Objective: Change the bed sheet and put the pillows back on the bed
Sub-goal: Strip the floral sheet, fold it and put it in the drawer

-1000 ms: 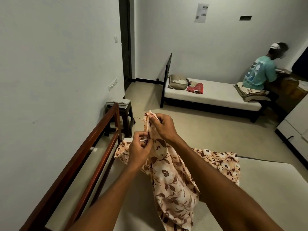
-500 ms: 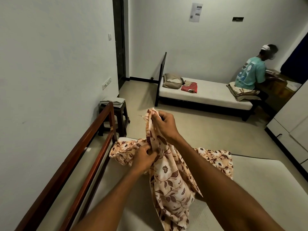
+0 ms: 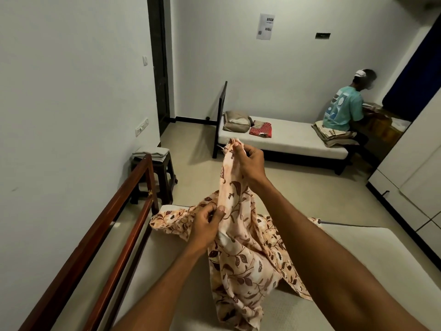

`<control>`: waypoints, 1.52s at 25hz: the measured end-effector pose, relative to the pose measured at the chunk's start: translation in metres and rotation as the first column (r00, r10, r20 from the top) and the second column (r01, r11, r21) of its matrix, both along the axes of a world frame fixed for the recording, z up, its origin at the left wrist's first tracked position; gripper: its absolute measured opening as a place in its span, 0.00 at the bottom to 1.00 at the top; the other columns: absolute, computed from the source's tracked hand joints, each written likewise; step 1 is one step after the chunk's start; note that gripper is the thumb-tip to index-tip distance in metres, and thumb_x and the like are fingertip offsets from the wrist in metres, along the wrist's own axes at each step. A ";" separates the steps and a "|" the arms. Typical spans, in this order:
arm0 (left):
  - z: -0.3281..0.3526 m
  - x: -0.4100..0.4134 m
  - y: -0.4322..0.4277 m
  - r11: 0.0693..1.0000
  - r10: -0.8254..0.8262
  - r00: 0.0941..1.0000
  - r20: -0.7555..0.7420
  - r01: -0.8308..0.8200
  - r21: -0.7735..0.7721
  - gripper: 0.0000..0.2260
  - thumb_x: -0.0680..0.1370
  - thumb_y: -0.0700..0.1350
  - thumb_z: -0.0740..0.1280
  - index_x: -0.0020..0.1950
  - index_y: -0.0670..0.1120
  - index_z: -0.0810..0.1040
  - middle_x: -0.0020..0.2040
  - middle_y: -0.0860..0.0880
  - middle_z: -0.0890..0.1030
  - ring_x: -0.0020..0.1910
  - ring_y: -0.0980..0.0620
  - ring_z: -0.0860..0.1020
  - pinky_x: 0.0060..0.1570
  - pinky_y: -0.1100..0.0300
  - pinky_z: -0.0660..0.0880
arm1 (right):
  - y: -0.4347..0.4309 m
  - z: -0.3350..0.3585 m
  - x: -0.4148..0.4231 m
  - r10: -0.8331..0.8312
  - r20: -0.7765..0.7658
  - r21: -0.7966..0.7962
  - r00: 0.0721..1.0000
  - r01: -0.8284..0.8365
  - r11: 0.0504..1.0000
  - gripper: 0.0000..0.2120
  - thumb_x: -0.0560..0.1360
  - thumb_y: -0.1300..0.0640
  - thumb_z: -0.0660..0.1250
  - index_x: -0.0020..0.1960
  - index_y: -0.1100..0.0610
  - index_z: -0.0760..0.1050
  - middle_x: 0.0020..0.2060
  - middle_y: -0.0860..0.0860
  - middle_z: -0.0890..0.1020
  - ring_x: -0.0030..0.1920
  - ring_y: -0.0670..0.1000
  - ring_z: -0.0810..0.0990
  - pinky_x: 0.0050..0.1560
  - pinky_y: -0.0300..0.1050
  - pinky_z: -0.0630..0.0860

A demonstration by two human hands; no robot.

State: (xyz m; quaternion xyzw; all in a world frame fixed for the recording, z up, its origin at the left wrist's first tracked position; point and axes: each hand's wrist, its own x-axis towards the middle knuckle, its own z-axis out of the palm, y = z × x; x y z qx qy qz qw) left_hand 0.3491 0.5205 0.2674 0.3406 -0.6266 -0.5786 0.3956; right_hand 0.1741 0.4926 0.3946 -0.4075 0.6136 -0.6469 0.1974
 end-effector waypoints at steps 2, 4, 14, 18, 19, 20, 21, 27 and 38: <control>0.011 -0.007 -0.002 1.000 -0.010 1.000 -0.010 0.009 -0.026 0.10 0.82 0.50 0.70 0.47 0.45 0.85 0.43 0.48 0.86 0.44 0.50 0.84 0.46 0.52 0.81 | -0.003 0.008 -0.007 -0.038 0.015 -0.020 0.999 0.038 0.999 0.14 0.83 0.48 0.68 0.47 0.55 0.86 0.40 0.56 0.87 0.40 0.52 0.83 0.42 0.49 0.79; 0.027 -0.013 -0.003 1.000 0.010 0.999 -0.037 -0.010 -0.019 0.12 0.82 0.51 0.69 0.45 0.44 0.84 0.39 0.49 0.84 0.39 0.52 0.81 0.40 0.57 0.79 | -0.005 0.018 -0.016 -0.102 0.005 -0.066 0.995 0.102 0.993 0.15 0.83 0.47 0.68 0.46 0.56 0.85 0.36 0.54 0.84 0.38 0.50 0.80 0.39 0.49 0.76; 0.068 -0.030 0.002 0.994 -0.056 0.996 -0.063 0.049 -0.099 0.18 0.83 0.58 0.64 0.39 0.49 0.77 0.32 0.50 0.80 0.29 0.58 0.74 0.30 0.62 0.70 | -0.007 0.052 -0.045 -0.198 -0.033 -0.097 0.980 0.194 0.976 0.17 0.81 0.45 0.69 0.40 0.54 0.83 0.33 0.49 0.80 0.36 0.49 0.76 0.37 0.46 0.72; 0.052 -0.037 -0.002 0.983 -0.087 0.995 0.049 0.094 -0.157 0.27 0.73 0.66 0.76 0.39 0.42 0.75 0.38 0.38 0.80 0.32 0.43 0.77 0.33 0.47 0.78 | -0.015 0.049 -0.037 -0.227 -0.071 -0.098 0.971 0.219 0.971 0.19 0.81 0.42 0.68 0.37 0.53 0.80 0.34 0.52 0.78 0.34 0.48 0.74 0.36 0.48 0.70; 0.049 -0.039 -0.005 0.984 -0.102 0.993 0.062 0.110 -0.141 0.26 0.72 0.63 0.78 0.40 0.42 0.75 0.38 0.41 0.81 0.34 0.43 0.79 0.35 0.46 0.80 | -0.014 0.047 -0.034 -0.237 -0.072 -0.090 0.969 0.230 0.969 0.19 0.81 0.43 0.67 0.36 0.52 0.79 0.33 0.51 0.77 0.34 0.47 0.73 0.36 0.46 0.69; 0.047 -0.040 -0.006 0.986 -0.111 0.991 0.077 0.120 -0.118 0.23 0.71 0.59 0.80 0.41 0.42 0.76 0.38 0.43 0.81 0.35 0.45 0.79 0.37 0.46 0.81 | -0.014 0.047 -0.031 -0.242 -0.062 -0.079 0.968 0.237 0.968 0.19 0.82 0.45 0.67 0.35 0.52 0.77 0.32 0.49 0.76 0.32 0.46 0.71 0.35 0.44 0.68; 0.044 -0.042 -0.007 0.989 -0.103 0.990 0.099 0.112 -0.091 0.20 0.71 0.56 0.80 0.42 0.41 0.77 0.38 0.43 0.81 0.35 0.48 0.78 0.38 0.45 0.81 | -0.013 0.045 -0.029 -0.240 -0.051 -0.068 0.969 0.236 0.969 0.20 0.82 0.47 0.67 0.34 0.52 0.76 0.30 0.46 0.74 0.31 0.44 0.69 0.34 0.43 0.66; 0.024 -0.038 0.007 0.993 -0.106 0.991 0.080 0.109 -0.038 0.07 0.75 0.45 0.78 0.46 0.52 0.80 0.44 0.50 0.85 0.45 0.45 0.84 0.49 0.43 0.84 | -0.004 0.025 -0.024 -0.237 0.037 -0.060 0.971 0.239 0.969 0.19 0.82 0.48 0.67 0.44 0.62 0.82 0.32 0.52 0.78 0.35 0.47 0.73 0.37 0.47 0.69; -0.054 -0.011 0.050 0.833 -0.541 0.735 0.409 0.402 0.379 0.21 0.81 0.45 0.71 0.73 0.42 0.73 0.63 0.44 0.83 0.53 0.47 0.85 0.58 0.44 0.82 | 0.060 -0.029 -0.030 -0.255 0.213 0.049 0.943 0.250 0.967 0.12 0.83 0.50 0.67 0.47 0.54 0.85 0.40 0.57 0.85 0.38 0.54 0.81 0.40 0.49 0.79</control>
